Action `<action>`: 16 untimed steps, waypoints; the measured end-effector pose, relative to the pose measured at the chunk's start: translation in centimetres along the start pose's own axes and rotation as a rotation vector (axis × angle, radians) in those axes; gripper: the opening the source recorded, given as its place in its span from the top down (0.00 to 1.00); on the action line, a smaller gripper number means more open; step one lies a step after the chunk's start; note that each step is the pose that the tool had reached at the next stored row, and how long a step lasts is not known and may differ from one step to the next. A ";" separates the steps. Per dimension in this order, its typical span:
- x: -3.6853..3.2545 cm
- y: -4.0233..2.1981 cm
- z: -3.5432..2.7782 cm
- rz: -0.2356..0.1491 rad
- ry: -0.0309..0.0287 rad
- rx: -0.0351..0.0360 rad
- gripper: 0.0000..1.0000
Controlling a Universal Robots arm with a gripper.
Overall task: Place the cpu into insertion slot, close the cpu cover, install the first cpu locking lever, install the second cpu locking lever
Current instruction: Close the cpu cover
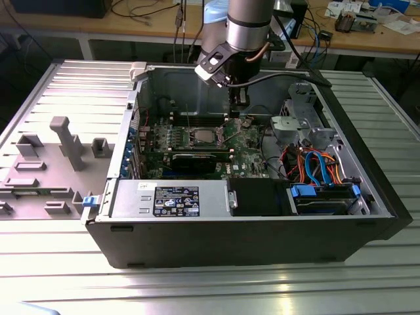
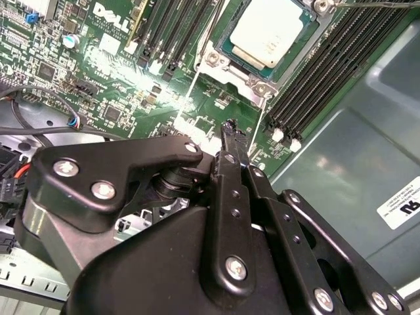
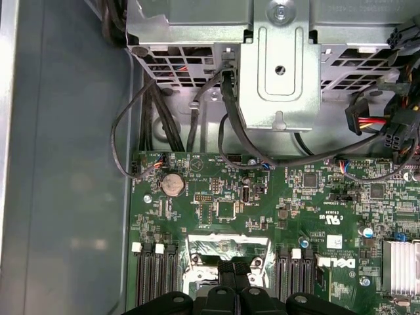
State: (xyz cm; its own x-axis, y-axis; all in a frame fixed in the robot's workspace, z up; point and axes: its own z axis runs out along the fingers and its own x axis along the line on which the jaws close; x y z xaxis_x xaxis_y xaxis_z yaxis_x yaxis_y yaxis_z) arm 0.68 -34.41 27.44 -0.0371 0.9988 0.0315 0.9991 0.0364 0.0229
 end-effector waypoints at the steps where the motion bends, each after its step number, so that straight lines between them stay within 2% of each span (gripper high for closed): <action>1: 0.00 0.11 0.00 0.000 0.0001 0.0000 0.89; 6: -0.01 0.36 0.01 0.000 0.0001 0.0000 0.89; 9: -0.03 0.76 0.02 0.000 0.0000 0.0000 0.89; 16: -0.03 0.95 0.03 0.000 0.0001 0.0000 0.89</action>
State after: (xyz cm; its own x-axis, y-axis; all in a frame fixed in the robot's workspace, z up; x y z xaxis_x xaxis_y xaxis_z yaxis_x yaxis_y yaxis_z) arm 1.63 -34.41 27.43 -0.0369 0.9988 0.0316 0.9991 0.0362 0.0229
